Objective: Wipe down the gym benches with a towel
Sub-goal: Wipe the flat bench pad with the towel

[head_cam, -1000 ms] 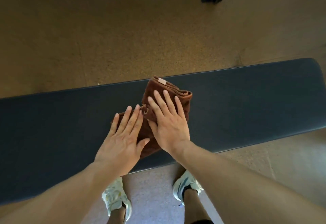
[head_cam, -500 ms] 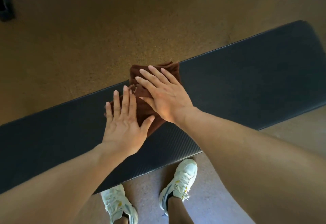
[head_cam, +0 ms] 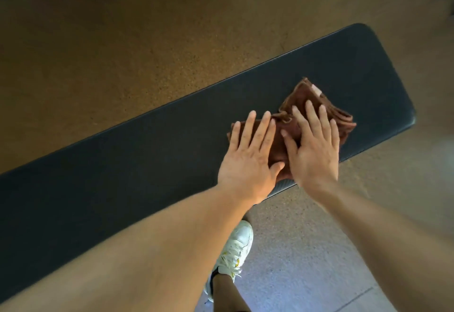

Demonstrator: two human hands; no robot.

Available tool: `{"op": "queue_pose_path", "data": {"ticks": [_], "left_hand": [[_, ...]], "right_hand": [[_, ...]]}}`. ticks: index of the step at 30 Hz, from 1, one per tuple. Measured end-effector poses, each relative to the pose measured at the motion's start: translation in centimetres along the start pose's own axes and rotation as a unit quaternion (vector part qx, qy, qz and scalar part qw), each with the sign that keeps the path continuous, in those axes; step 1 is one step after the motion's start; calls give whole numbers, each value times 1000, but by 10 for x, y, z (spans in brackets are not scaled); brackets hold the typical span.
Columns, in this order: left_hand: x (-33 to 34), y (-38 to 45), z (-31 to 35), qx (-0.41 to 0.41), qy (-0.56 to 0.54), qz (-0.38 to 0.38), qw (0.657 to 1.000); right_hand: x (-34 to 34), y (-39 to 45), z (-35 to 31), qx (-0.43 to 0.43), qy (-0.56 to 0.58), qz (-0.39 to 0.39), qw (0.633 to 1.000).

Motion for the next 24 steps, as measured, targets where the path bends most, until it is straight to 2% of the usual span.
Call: {"op": "queue_pose_path", "data": {"ticks": [4,7,10,17,24], "left_hand": [[19,-61,-11,10,-24,-6,1000],[32,-117,-41,-12,-40,13,999],[43,-178,-91,-53,-42,40,997],[48,-324,-228,-141,-58,49,987],[69,-459,-345,-281,-68,66,955]], "right_hand": [[18,-54,-26,4,13,6,1000],[32,-88,-74,-24,16,-7,1000],[52,-123,-145,-56,16,-17,998],[103,-186,-324,-176,-26,-66,982],[150,-242,-500,-341,-29,-127,931]]}}
Point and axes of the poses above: each hand's wrist, its own y-axis towards the middle knuckle, its own x-axis out of the palm, z = x × y, the point moved 1 cm from there along y, towards the middle knuckle
